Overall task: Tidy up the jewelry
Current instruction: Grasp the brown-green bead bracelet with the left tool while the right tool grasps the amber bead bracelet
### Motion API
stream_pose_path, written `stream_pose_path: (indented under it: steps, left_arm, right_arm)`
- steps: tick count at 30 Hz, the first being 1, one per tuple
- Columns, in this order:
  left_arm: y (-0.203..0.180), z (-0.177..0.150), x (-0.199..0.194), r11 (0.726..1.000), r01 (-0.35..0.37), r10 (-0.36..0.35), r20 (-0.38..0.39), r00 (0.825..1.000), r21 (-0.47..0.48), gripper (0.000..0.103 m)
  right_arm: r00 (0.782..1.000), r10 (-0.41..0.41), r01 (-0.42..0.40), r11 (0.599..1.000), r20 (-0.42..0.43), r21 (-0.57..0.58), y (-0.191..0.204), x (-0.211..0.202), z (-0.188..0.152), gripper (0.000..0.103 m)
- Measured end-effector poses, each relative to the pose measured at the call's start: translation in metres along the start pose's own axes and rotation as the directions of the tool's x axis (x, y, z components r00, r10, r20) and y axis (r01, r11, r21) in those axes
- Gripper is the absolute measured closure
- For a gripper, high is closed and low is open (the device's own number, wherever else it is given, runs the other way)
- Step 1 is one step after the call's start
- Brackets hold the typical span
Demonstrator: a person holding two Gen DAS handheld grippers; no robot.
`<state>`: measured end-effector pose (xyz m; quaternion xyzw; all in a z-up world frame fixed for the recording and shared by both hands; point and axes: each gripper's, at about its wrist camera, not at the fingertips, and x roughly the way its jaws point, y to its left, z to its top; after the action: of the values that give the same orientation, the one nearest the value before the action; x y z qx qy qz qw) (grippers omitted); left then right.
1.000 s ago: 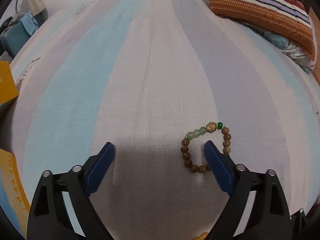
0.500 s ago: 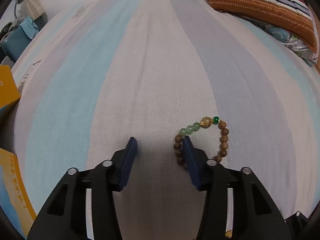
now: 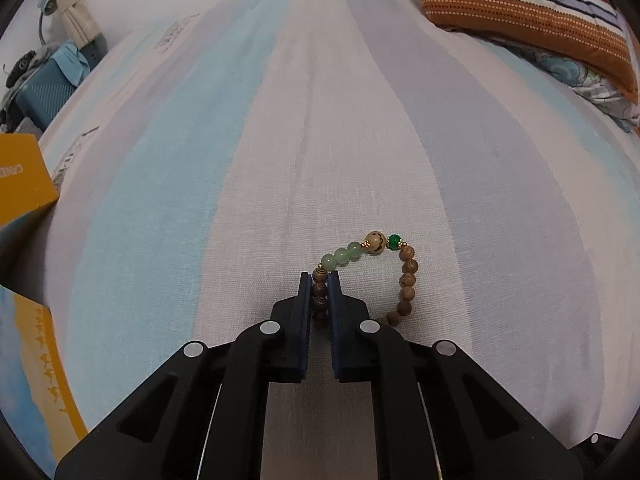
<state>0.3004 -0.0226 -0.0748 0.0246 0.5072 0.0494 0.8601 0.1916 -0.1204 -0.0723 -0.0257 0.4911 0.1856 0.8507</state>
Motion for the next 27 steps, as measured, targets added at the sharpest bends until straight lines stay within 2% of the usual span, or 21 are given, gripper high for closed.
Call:
stream_pose_path:
  steps: [16, 23, 27]
  left_arm:
    - [0.016, 0.001, -0.031, 0.996, 0.087, -0.085, 0.046, 0.995, -0.037, 0.096]
    - [0.016, -0.002, -0.046, 0.996, 0.082, -0.080, 0.073, 0.994, -0.029, 0.096]
    - [0.016, -0.002, -0.053, 0.995, 0.095, -0.092, 0.080, 0.993, -0.034, 0.096]
  right_arm:
    - [0.994, 0.050, -0.052, 0.998, 0.096, 0.019, 0.003, -0.029, -0.001, 0.094]
    - [0.987, 0.100, -0.105, 0.994, 0.126, 0.033, -0.003, -0.039, 0.003, 0.094]
    - [0.986, 0.081, -0.087, 0.996, 0.148, 0.034, -0.006, -0.046, 0.007, 0.094]
